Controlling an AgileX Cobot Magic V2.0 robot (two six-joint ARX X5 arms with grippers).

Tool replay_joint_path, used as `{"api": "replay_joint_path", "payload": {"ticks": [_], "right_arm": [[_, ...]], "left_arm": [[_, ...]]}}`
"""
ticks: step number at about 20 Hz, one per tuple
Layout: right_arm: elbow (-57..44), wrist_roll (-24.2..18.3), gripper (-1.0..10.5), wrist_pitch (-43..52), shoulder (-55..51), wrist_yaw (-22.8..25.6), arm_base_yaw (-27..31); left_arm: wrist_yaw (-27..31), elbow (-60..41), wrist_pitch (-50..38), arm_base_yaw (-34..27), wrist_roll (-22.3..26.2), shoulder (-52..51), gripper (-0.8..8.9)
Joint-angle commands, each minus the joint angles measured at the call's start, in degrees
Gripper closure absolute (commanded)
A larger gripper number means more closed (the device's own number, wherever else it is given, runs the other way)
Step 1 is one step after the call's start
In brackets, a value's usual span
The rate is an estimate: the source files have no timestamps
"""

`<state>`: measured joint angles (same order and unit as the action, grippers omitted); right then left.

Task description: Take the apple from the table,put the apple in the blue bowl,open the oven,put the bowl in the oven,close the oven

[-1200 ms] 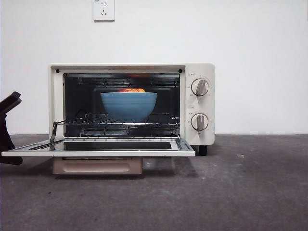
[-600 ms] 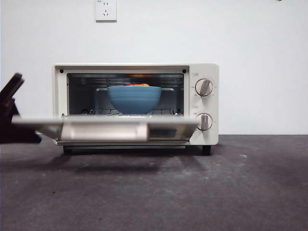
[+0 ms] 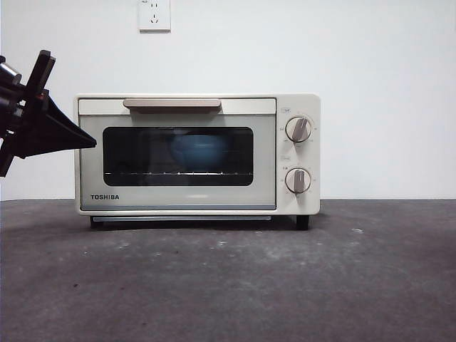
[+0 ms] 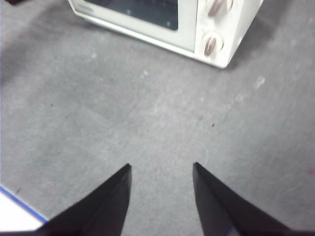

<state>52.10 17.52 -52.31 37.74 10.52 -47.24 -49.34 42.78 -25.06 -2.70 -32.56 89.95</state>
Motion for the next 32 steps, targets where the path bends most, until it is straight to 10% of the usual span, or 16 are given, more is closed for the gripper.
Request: {"api": "replay_joint_path", "payload": {"ticks": [1, 15, 32], "right_arm": [[-3.93, 1.57, 7.4, 4.74, -2.03, 0.04, -0.63], [-22.88, -2.58, 7.5, 39.82, -7.10, 3.06, -0.13], [-23.93, -4.46, 9.4, 49.11, -2.60, -7.15, 3.15]], "left_arm": [[0.00, 0.98, 0.90, 0.13, 0.39, -0.98, 8.07], [21.79, 0.98, 31.26, 8.61, 19.65, -26.05, 8.07], [34.58, 0.98, 49.72, 20.57, 19.91, -47.52, 8.07]]}}
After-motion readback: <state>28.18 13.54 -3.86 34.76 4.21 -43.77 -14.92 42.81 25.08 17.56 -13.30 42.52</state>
